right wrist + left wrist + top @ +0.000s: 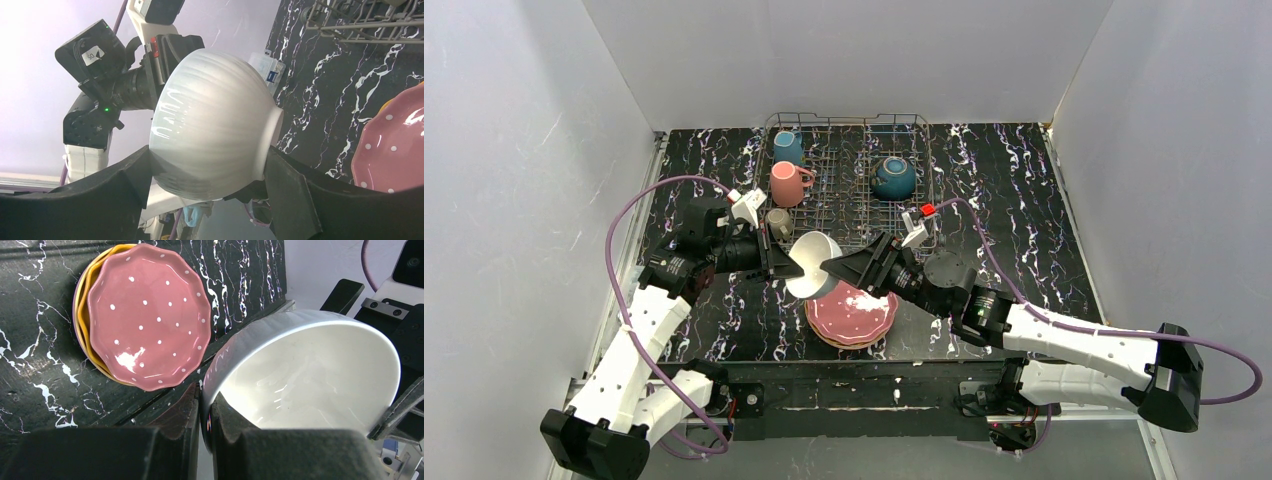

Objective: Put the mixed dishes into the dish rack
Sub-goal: Pick up the bowl from the corner of the board.

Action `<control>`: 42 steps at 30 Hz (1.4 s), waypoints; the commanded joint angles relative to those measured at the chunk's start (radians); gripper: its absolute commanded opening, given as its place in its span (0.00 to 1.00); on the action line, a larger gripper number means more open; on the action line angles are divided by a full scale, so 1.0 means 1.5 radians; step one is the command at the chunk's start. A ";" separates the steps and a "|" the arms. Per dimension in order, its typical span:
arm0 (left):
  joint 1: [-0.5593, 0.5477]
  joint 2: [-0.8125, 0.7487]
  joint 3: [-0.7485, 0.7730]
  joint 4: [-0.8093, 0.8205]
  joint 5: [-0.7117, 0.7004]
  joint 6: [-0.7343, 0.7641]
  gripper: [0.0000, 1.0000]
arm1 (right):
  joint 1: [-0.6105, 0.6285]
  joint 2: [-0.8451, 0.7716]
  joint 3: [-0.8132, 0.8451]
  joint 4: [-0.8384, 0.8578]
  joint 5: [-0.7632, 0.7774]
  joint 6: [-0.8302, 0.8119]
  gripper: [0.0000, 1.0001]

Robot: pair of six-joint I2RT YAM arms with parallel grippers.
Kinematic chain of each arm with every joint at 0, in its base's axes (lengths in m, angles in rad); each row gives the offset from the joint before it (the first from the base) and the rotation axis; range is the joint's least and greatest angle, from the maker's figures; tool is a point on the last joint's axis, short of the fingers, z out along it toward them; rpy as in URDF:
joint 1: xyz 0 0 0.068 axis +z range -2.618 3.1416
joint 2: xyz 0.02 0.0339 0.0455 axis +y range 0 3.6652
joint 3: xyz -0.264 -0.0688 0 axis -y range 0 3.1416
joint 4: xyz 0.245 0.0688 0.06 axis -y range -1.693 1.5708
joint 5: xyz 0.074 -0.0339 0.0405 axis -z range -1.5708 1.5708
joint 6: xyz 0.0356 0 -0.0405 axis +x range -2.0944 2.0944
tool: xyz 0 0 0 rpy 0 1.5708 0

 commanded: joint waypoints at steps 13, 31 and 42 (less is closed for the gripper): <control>0.003 -0.007 0.004 -0.003 0.014 0.008 0.06 | 0.000 0.005 0.015 0.061 0.010 -0.012 0.03; 0.004 -0.018 0.057 -0.079 -0.122 0.079 0.58 | -0.001 0.016 0.121 -0.077 0.103 -0.129 0.01; 0.004 -0.048 0.074 -0.093 -0.183 0.111 0.65 | -0.019 0.091 0.252 -0.249 0.183 -0.250 0.01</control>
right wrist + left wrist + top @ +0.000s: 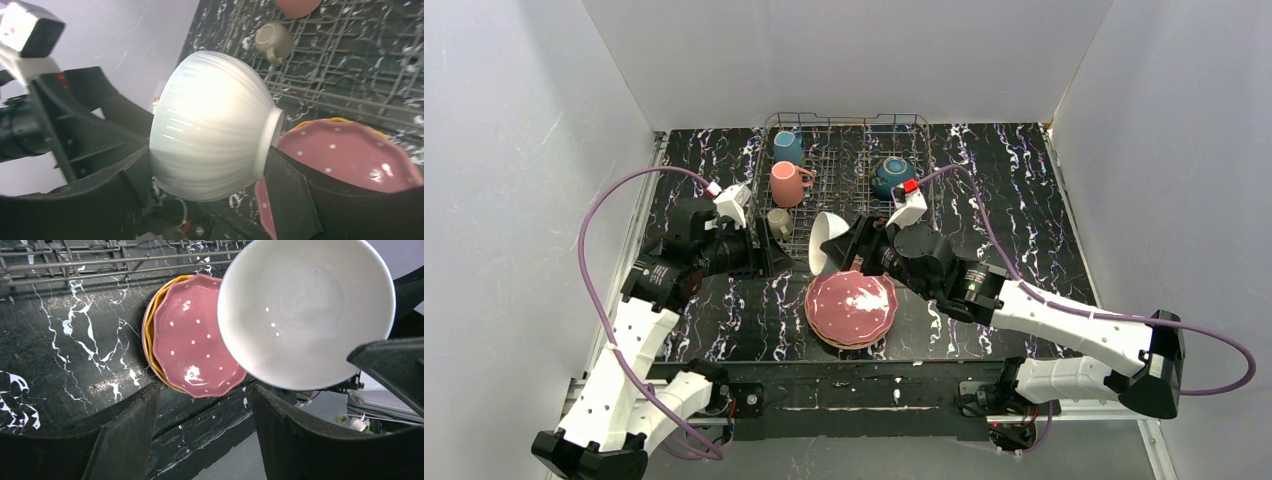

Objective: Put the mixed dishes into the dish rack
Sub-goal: Turn the bowl upside down on the dish rack.

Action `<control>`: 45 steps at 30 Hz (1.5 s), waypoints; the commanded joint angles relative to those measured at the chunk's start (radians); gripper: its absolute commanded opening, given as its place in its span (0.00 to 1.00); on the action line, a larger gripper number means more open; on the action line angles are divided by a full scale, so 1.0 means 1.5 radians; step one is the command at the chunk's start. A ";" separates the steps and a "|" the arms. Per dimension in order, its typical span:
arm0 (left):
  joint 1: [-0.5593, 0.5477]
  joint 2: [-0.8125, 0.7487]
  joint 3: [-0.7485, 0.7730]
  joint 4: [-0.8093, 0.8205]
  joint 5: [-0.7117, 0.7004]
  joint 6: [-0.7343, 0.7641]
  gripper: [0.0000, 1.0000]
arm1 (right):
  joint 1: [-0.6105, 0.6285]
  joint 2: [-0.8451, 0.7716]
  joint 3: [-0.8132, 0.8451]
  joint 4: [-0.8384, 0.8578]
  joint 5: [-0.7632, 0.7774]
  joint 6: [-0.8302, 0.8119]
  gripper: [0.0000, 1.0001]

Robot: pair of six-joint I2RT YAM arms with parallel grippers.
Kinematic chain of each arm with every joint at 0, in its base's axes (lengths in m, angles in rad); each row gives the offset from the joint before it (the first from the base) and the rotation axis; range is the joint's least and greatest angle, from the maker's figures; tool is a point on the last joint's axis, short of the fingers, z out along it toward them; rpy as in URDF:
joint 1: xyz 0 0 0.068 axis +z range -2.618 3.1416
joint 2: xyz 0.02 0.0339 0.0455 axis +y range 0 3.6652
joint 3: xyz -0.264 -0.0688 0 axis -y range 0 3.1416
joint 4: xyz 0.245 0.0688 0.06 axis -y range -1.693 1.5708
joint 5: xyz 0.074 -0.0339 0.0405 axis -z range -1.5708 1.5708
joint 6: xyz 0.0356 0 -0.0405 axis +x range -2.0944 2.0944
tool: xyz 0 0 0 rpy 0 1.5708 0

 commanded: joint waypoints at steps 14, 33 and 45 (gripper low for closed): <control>0.002 -0.030 -0.084 0.008 -0.051 0.043 0.59 | -0.083 0.110 0.222 -0.163 0.127 -0.209 0.01; 0.002 -0.030 -0.169 0.076 -0.037 0.066 0.51 | -0.138 0.258 0.346 -0.280 0.234 -0.351 0.01; 0.002 -0.033 -0.169 0.076 -0.037 0.069 0.50 | -0.164 0.365 0.406 -0.326 0.264 -0.413 0.01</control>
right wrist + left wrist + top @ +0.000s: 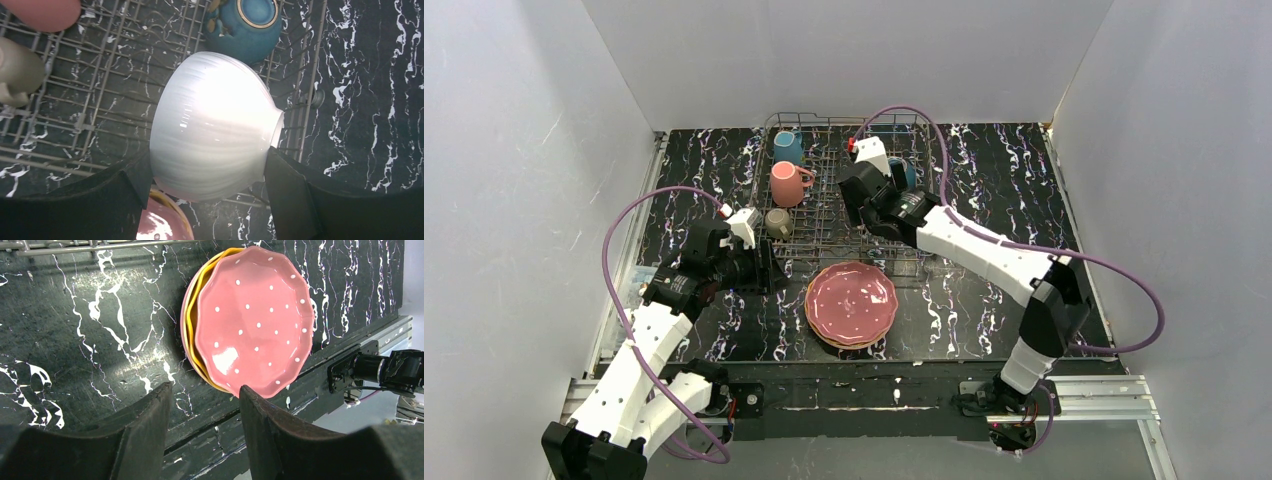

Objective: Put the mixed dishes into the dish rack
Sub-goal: Turn the bowl upside down on the dish rack.

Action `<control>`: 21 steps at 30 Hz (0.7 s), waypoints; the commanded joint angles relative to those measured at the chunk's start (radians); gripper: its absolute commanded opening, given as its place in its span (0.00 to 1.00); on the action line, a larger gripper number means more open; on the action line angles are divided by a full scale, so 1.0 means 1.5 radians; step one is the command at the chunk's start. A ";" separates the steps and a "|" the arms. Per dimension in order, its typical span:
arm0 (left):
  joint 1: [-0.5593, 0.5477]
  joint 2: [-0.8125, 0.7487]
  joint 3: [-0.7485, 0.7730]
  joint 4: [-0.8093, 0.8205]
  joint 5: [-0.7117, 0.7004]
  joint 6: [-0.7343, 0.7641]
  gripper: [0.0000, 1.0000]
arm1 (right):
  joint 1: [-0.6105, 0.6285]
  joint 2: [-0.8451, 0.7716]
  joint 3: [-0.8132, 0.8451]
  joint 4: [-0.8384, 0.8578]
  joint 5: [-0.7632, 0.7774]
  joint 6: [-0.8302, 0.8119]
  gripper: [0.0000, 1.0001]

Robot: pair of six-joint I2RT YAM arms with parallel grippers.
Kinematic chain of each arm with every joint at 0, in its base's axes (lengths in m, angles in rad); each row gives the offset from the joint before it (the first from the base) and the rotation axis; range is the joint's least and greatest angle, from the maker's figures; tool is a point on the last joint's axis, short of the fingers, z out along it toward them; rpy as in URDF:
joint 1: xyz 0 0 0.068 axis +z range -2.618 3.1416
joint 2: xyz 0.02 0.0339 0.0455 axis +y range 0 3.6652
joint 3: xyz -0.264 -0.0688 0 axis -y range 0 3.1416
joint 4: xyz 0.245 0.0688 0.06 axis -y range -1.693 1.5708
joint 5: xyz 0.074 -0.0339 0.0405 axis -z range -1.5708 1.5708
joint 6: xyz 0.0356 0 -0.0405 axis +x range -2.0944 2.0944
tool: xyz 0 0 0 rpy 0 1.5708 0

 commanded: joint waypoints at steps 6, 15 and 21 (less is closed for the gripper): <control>0.002 -0.007 -0.006 0.001 0.011 0.012 0.49 | -0.018 0.061 0.074 0.005 0.083 -0.076 0.01; 0.001 -0.006 -0.006 0.001 0.011 0.012 0.49 | -0.035 0.130 0.092 0.004 0.111 -0.122 0.01; 0.002 -0.001 -0.005 0.001 0.012 0.010 0.49 | -0.048 0.169 0.103 -0.002 0.135 -0.143 0.01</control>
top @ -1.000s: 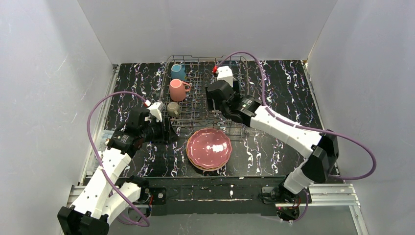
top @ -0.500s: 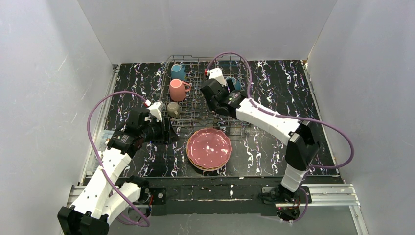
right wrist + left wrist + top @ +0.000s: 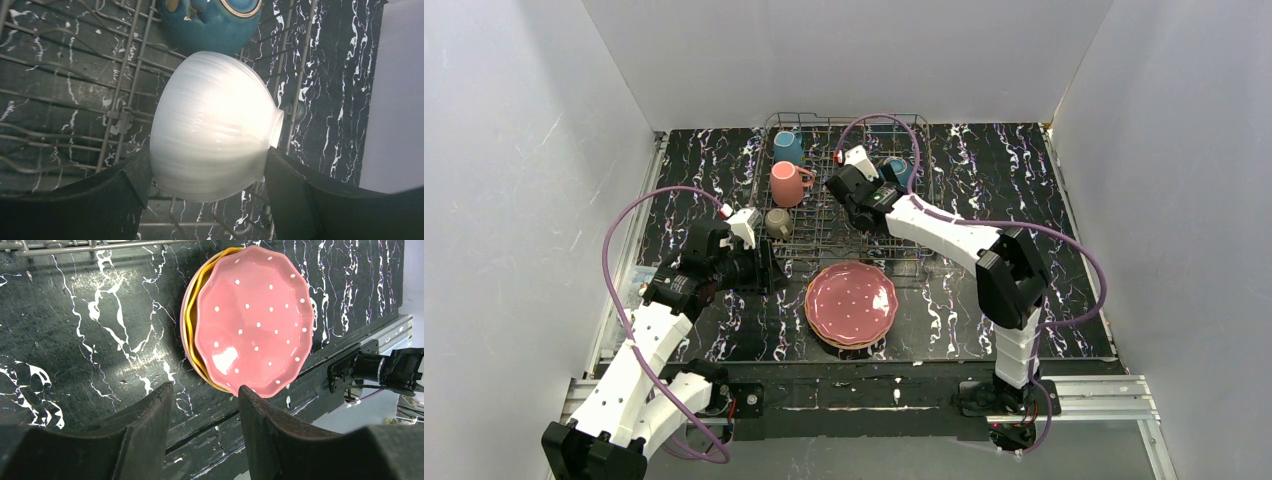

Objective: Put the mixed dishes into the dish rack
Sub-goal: Turn the bowl upside down on the dish rack.

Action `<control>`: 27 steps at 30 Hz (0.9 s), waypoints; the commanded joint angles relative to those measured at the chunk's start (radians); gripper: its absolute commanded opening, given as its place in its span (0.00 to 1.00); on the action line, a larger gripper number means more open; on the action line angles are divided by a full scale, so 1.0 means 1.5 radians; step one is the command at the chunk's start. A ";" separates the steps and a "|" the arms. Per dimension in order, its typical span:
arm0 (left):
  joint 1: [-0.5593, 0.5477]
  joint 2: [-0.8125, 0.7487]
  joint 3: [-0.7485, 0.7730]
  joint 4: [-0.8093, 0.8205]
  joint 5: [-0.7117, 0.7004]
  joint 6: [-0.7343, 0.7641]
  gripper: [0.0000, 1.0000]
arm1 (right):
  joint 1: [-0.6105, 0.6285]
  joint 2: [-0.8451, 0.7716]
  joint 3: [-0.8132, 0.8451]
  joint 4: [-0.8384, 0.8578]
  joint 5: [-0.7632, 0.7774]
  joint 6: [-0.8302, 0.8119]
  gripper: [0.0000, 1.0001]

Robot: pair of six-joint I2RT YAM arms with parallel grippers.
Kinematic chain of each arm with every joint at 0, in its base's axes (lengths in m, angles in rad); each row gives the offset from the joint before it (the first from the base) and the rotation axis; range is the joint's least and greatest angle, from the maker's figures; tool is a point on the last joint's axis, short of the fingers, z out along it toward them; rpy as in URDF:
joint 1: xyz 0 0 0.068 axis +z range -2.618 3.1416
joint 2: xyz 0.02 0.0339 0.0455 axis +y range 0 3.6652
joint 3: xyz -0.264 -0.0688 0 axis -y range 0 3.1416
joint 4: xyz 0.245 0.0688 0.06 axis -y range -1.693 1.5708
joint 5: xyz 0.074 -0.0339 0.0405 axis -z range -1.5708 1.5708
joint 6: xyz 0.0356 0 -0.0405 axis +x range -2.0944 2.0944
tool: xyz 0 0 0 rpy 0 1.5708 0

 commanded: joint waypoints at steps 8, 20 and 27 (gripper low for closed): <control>0.001 0.006 -0.004 0.001 0.012 0.009 0.48 | -0.023 0.054 0.064 0.011 0.079 -0.054 0.01; 0.001 0.008 -0.004 0.001 0.011 0.009 0.47 | -0.037 0.117 0.092 0.000 0.101 -0.079 0.01; 0.001 0.013 -0.002 0.001 0.013 0.010 0.46 | -0.037 0.147 0.110 -0.012 0.101 -0.081 0.01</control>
